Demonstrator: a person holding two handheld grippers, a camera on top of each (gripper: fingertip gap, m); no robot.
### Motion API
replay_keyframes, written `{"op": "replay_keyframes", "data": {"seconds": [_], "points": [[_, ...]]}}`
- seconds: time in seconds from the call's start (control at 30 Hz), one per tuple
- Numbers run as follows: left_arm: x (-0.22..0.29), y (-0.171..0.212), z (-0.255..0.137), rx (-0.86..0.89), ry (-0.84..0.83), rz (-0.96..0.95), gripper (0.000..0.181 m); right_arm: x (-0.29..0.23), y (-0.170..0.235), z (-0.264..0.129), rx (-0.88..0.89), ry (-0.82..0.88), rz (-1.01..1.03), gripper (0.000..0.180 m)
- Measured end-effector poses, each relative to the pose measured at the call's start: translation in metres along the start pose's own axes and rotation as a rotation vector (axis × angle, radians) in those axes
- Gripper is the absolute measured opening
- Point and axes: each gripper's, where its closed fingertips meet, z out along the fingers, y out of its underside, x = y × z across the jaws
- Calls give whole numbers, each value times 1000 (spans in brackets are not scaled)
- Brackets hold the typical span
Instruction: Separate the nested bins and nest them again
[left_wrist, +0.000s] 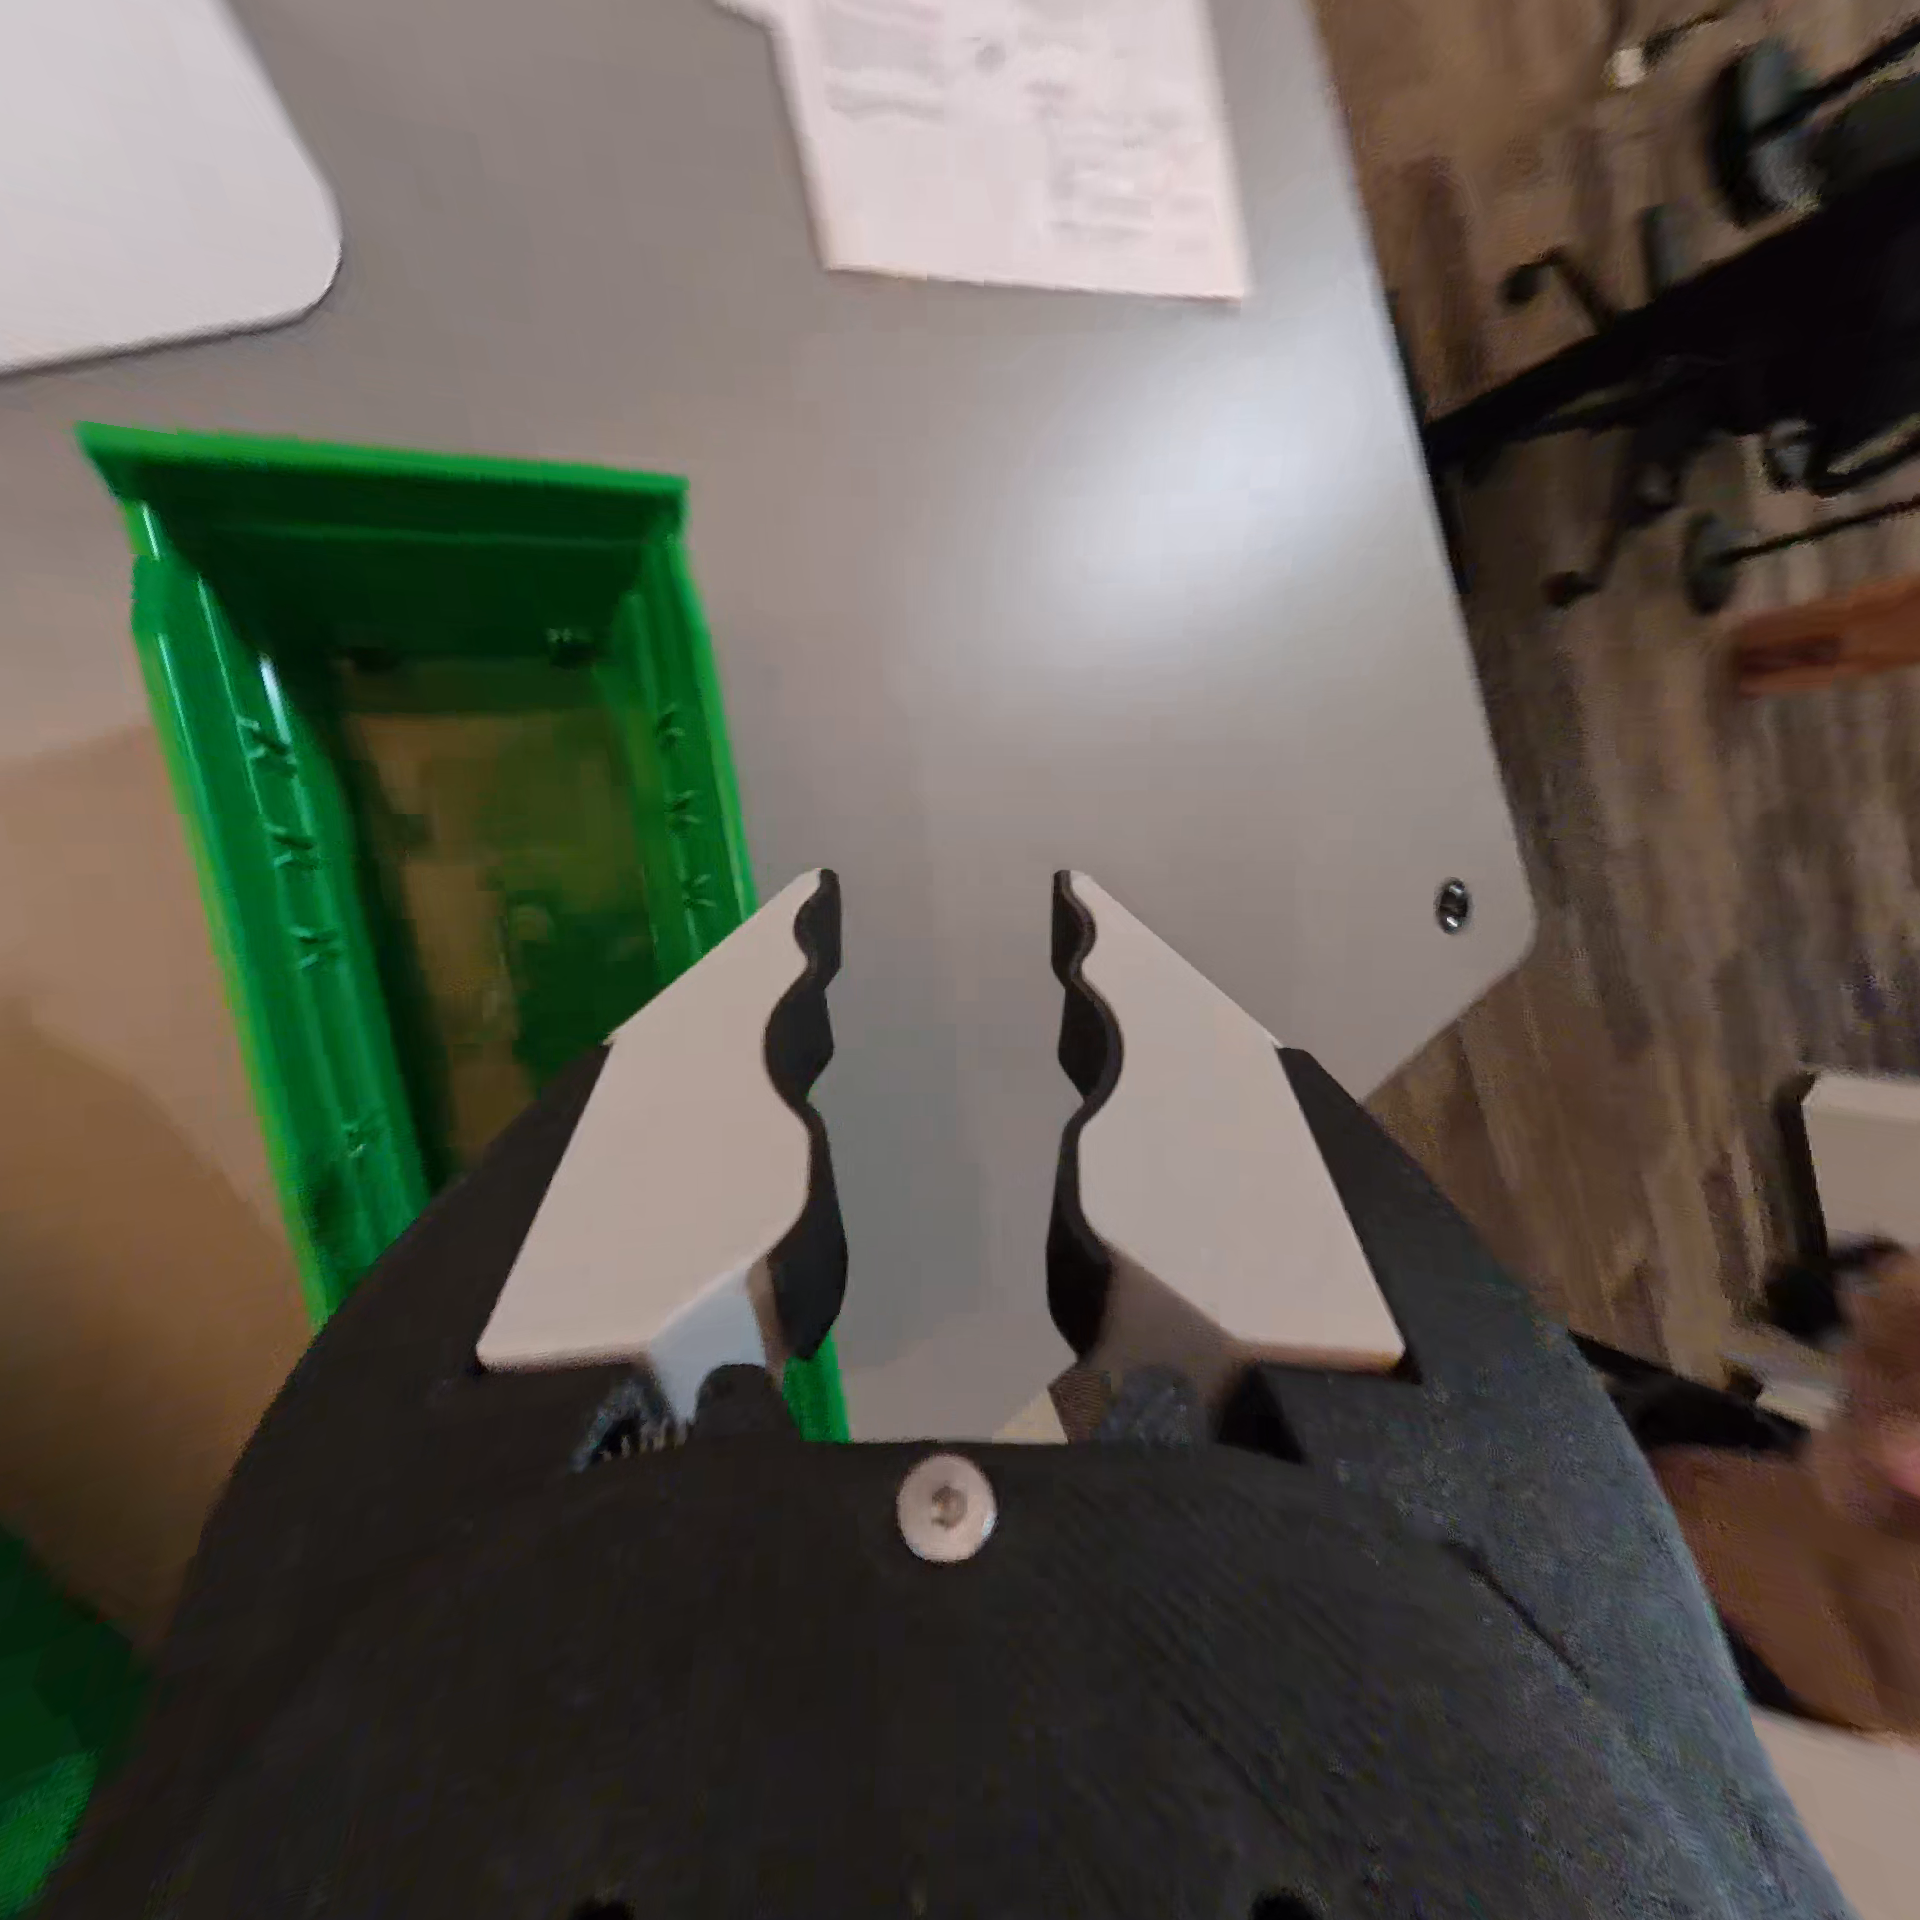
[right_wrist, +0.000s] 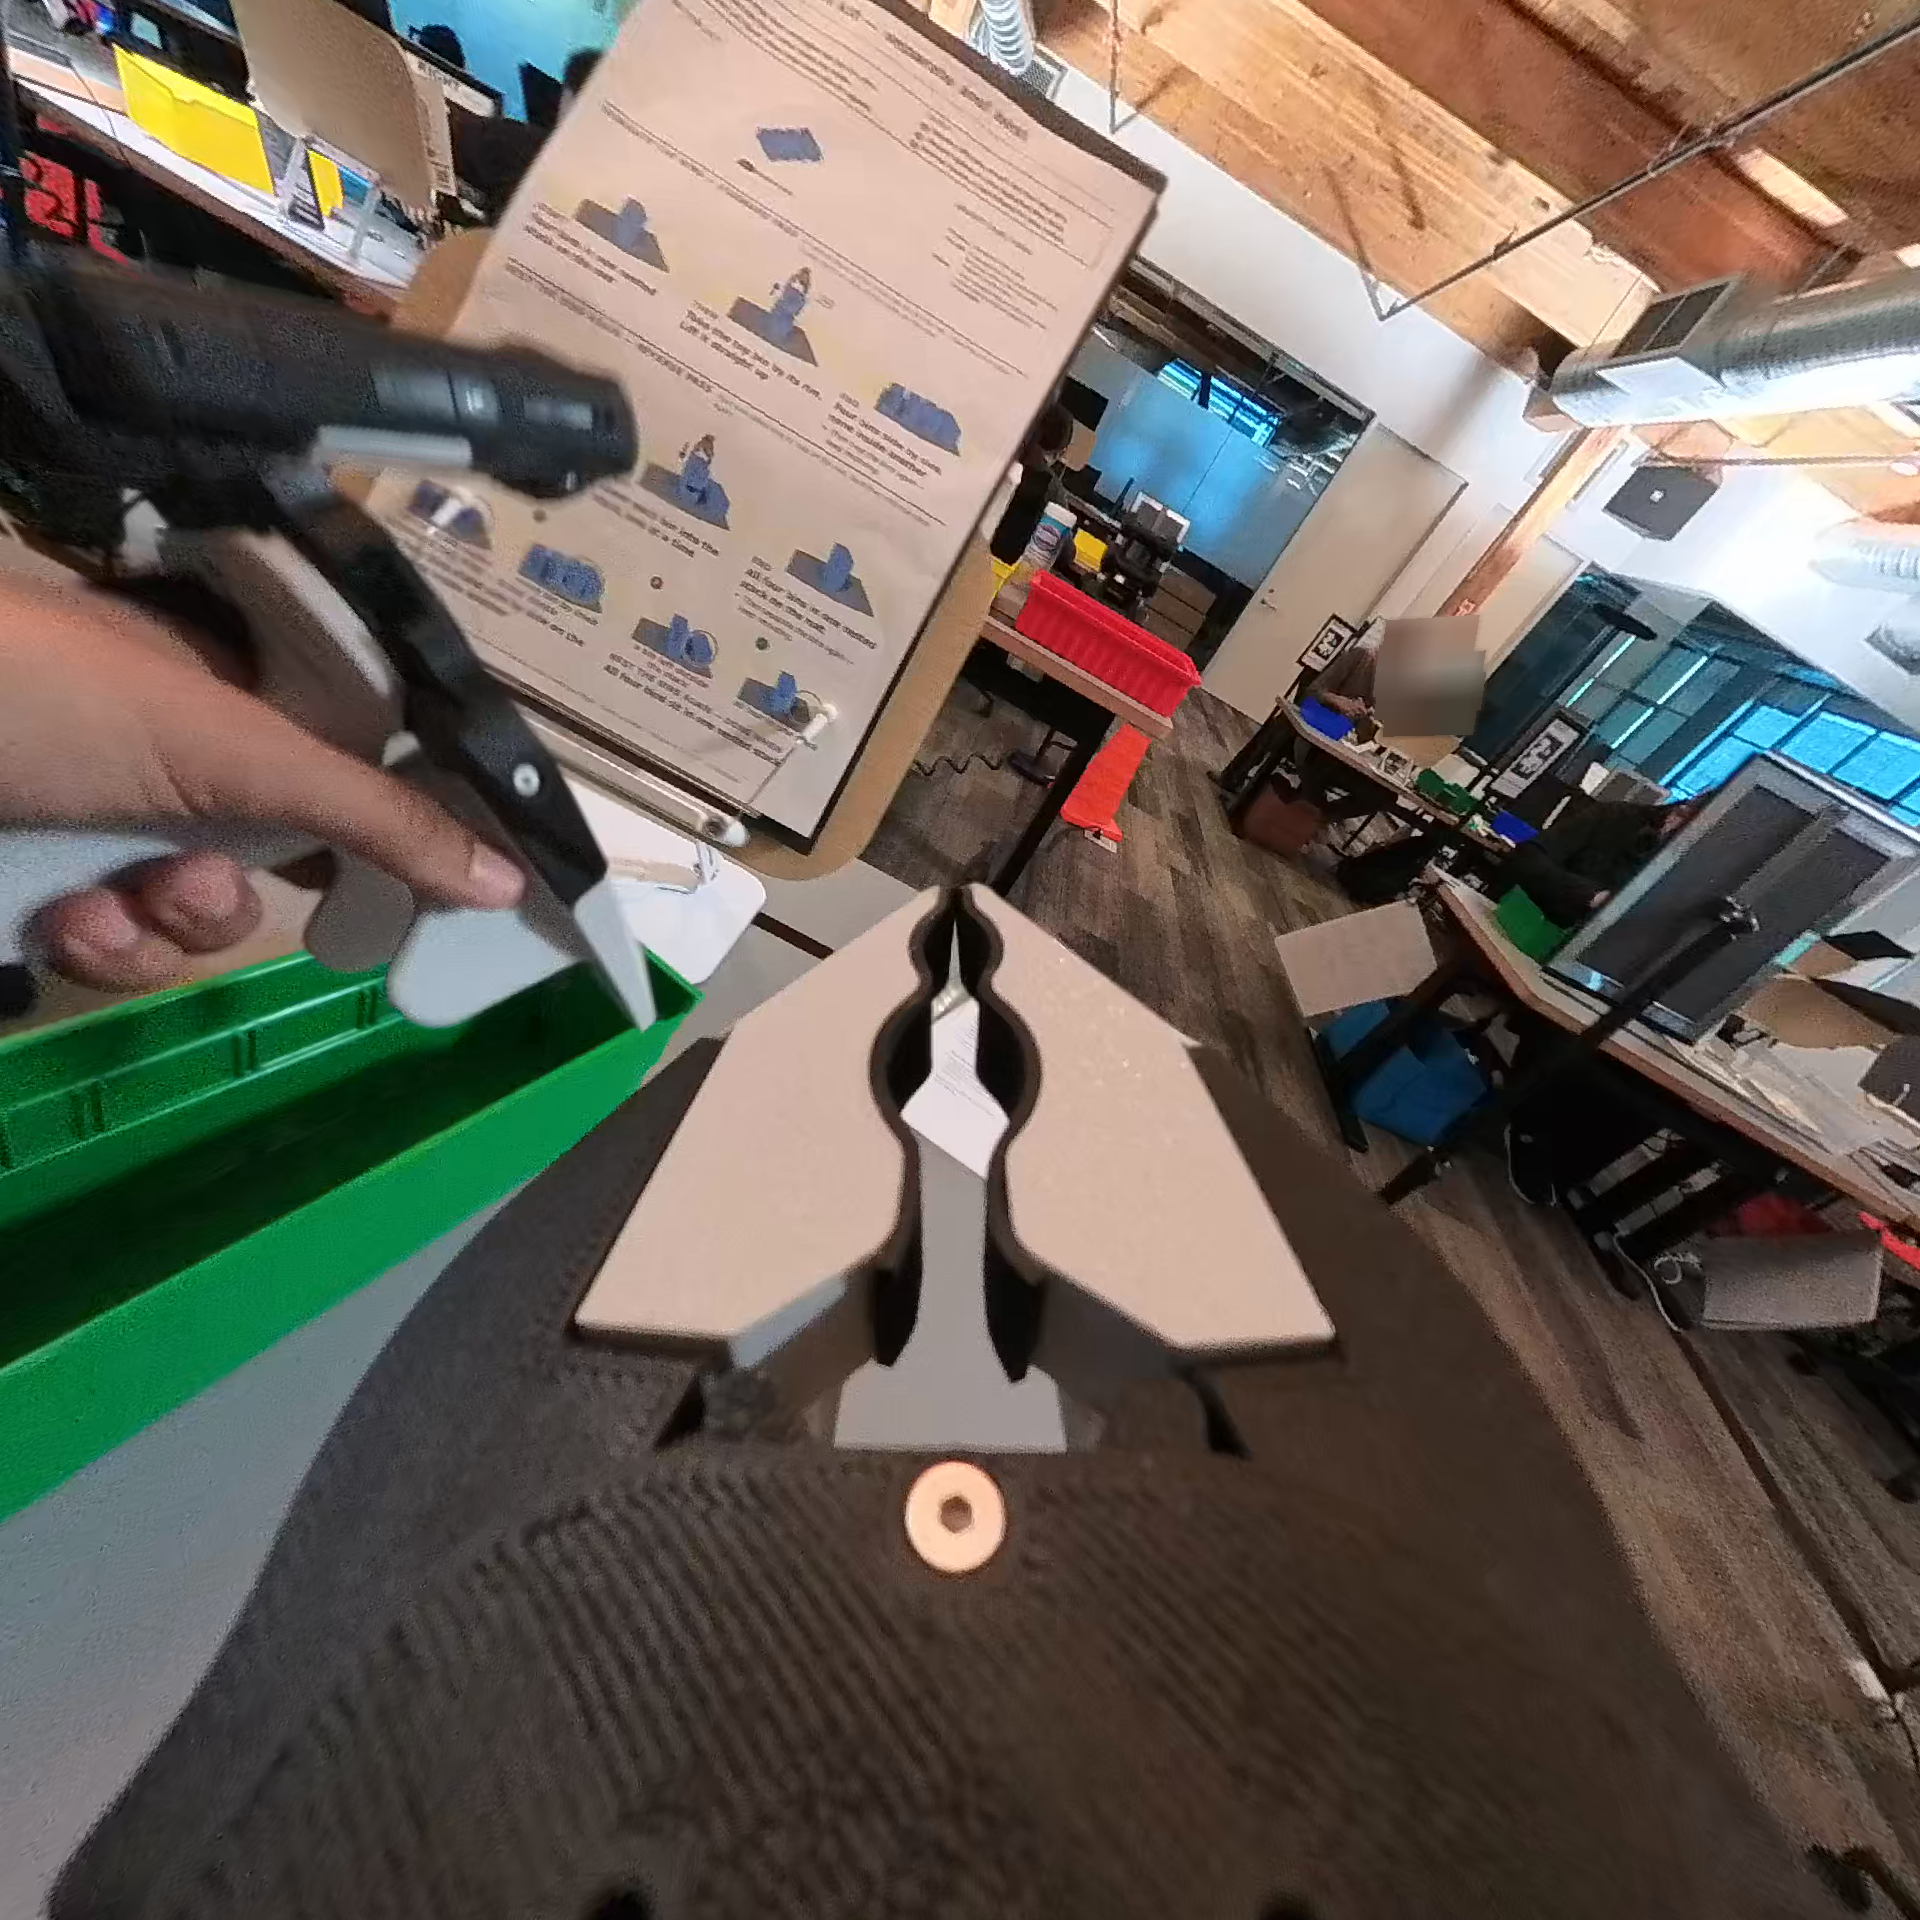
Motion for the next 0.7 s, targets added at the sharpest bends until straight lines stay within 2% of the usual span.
{"op": "replay_keyframes", "data": {"seconds": [0.1, 0.2, 0.23, 0.3, 0.37, 0.43, 0.5, 0.6, 0.7], "points": [[22, 2, -53, 95, 61, 150, 52, -23, -18, -2, 52, -43, 3, 9], [20, 23, -119, 215, 78, 303, 59, -64, -35, -5, 119, -140, 63, 38], [11, 31, -141, 269, 60, 357, 61, -78, -36, -6, 121, -166, 87, 48], [-35, 41, -182, 404, -94, 435, 63, -106, -25, -5, 93, -190, 130, 65], [-97, 54, -221, 508, -268, 471, 65, -142, 0, -5, 51, -214, 160, 70], [-159, 71, -262, 620, -352, 385, 68, -183, 31, -10, 19, -233, 169, 71], [-209, 94, -301, 758, -277, 201, 67, -219, 65, -17, -20, -226, 98, 69], [-277, 141, -350, 1013, -162, -55, 65, -241, 97, -24, -35, -129, -60, 62], [-353, 199, -372, 1192, -307, -178, 62, -247, 101, -24, -39, -125, -65, 63]]}}
